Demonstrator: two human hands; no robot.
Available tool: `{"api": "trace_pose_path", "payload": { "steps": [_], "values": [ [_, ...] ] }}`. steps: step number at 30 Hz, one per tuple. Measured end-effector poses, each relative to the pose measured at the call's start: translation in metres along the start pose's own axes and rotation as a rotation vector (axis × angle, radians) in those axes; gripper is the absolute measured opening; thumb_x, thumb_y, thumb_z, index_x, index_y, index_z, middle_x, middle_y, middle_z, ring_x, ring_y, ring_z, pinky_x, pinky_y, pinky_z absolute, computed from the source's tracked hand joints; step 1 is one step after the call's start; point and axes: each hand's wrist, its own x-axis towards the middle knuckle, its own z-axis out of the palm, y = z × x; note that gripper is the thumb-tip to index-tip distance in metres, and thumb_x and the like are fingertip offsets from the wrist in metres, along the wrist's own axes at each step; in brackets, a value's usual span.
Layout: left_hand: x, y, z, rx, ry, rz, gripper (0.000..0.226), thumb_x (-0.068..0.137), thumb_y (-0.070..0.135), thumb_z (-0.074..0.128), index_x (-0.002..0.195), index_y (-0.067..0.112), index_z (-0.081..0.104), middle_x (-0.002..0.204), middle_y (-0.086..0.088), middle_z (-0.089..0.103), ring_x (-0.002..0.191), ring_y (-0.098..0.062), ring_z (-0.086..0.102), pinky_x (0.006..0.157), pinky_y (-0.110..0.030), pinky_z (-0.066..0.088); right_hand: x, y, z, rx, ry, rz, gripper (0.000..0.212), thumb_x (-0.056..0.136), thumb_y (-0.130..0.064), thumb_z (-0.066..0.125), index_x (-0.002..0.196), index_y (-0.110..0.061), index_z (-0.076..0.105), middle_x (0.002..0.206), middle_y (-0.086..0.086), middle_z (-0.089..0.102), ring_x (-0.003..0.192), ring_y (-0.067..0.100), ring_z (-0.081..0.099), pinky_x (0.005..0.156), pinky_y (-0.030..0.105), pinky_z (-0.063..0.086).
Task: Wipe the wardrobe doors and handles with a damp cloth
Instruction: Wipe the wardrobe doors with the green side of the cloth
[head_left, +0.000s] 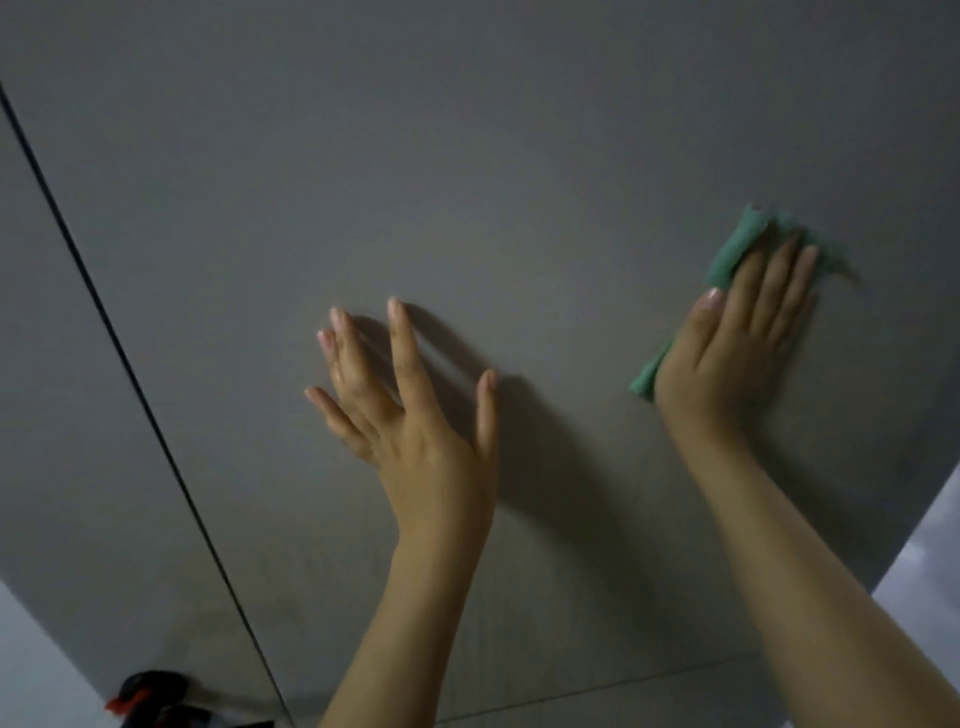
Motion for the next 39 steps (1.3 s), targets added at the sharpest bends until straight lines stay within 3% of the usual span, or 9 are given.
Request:
{"api": "trace_pose_path", "payload": {
  "steps": [3, 6, 8, 15, 21, 28, 32, 34, 39],
  "values": [
    [-0.007, 0.027, 0.017, -0.02, 0.008, 0.013, 0.076, 0.087, 0.039, 0.064, 0.148, 0.012, 0.029, 0.156, -0.022, 0.013, 0.147, -0.033, 0.002, 0.117, -0.049, -0.005, -0.003, -0.007, 0.0, 0.045, -0.015, -0.029, 0.053, 0.103, -0.03, 0.02, 0.14, 0.003, 0.039, 0.146, 0.025, 0.037, 0.137, 0.043, 0.029, 0.115, 0.051, 0.016],
    [-0.013, 0.058, 0.037, -0.029, 0.013, 0.038, 0.073, 0.088, 0.041, 0.058, 0.148, 0.014, 0.028, 0.156, -0.022, 0.015, 0.146, -0.032, 0.003, 0.117, -0.047, -0.006, -0.004, 0.022, -0.008, 0.08, -0.151, -0.455, 0.05, 0.101, -0.03, 0.025, 0.146, -0.008, 0.032, 0.148, 0.017, 0.036, 0.14, 0.037, 0.021, 0.117, 0.046, 0.009],
    [-0.018, 0.077, 0.049, -0.035, 0.013, 0.047, 0.072, 0.088, 0.042, 0.056, 0.148, 0.016, 0.027, 0.156, -0.022, 0.016, 0.146, -0.032, 0.004, 0.117, -0.047, -0.005, 0.015, 0.051, -0.011, 0.101, -0.176, -0.608, 0.049, 0.101, -0.031, 0.026, 0.146, -0.014, 0.03, 0.148, 0.011, 0.036, 0.141, 0.032, 0.019, 0.118, 0.044, 0.008],
    [-0.026, 0.117, 0.077, -0.003, 0.02, 0.067, 0.066, 0.089, 0.04, 0.053, 0.148, 0.018, 0.03, 0.156, -0.021, 0.016, 0.146, -0.032, 0.005, 0.118, -0.048, -0.001, 0.074, 0.068, -0.005, 0.084, -0.031, -0.278, 0.05, 0.102, -0.029, 0.026, 0.145, -0.005, 0.035, 0.15, 0.019, 0.034, 0.139, 0.038, 0.025, 0.117, 0.047, 0.01],
    [-0.027, 0.126, 0.088, 0.09, -0.008, 0.058, 0.064, 0.089, 0.045, 0.05, 0.148, 0.024, 0.035, 0.156, -0.023, 0.014, 0.146, -0.035, 0.004, 0.118, -0.051, 0.003, 0.087, 0.102, -0.011, 0.143, -0.171, -0.872, 0.048, 0.1, -0.03, 0.03, 0.146, -0.017, 0.033, 0.15, 0.004, 0.035, 0.137, 0.029, 0.028, 0.118, 0.042, 0.008],
    [-0.024, 0.142, 0.093, 0.159, -0.072, -0.016, 0.078, 0.084, 0.06, 0.046, 0.151, 0.033, 0.017, 0.156, -0.026, 0.003, 0.144, -0.041, -0.006, 0.113, -0.06, -0.001, 0.124, 0.1, -0.008, 0.114, -0.053, -0.483, 0.05, 0.102, -0.029, 0.028, 0.148, -0.01, 0.028, 0.152, 0.014, 0.032, 0.14, 0.036, 0.026, 0.117, 0.047, 0.01],
    [-0.024, 0.141, 0.092, 0.151, -0.089, -0.025, 0.08, 0.082, 0.062, 0.046, 0.15, 0.036, 0.014, 0.156, -0.02, -0.003, 0.144, -0.035, -0.012, 0.113, -0.057, -0.006, 0.1, 0.118, -0.011, 0.157, -0.188, -0.892, 0.048, 0.1, -0.03, 0.029, 0.147, -0.016, 0.032, 0.151, 0.005, 0.033, 0.136, 0.031, 0.032, 0.117, 0.046, 0.012],
    [-0.022, 0.141, 0.092, 0.149, -0.097, -0.027, 0.08, 0.081, 0.064, 0.046, 0.15, 0.038, 0.014, 0.156, -0.022, 0.0, 0.144, -0.036, -0.01, 0.113, -0.057, -0.005, 0.125, 0.131, -0.013, 0.144, -0.198, -0.991, 0.049, 0.1, -0.031, 0.028, 0.148, -0.018, 0.03, 0.151, 0.003, 0.031, 0.134, 0.03, 0.033, 0.116, 0.046, 0.013],
    [-0.017, 0.148, 0.09, 0.157, -0.096, -0.054, 0.079, 0.079, 0.054, 0.058, 0.147, 0.033, 0.026, 0.154, -0.03, 0.011, 0.143, -0.048, 0.002, 0.111, -0.065, 0.006, 0.169, 0.115, -0.008, 0.103, -0.041, -0.509, 0.049, 0.102, -0.028, 0.029, 0.148, -0.011, 0.03, 0.151, 0.015, 0.034, 0.139, 0.039, 0.028, 0.116, 0.049, 0.013]
  ]
}}
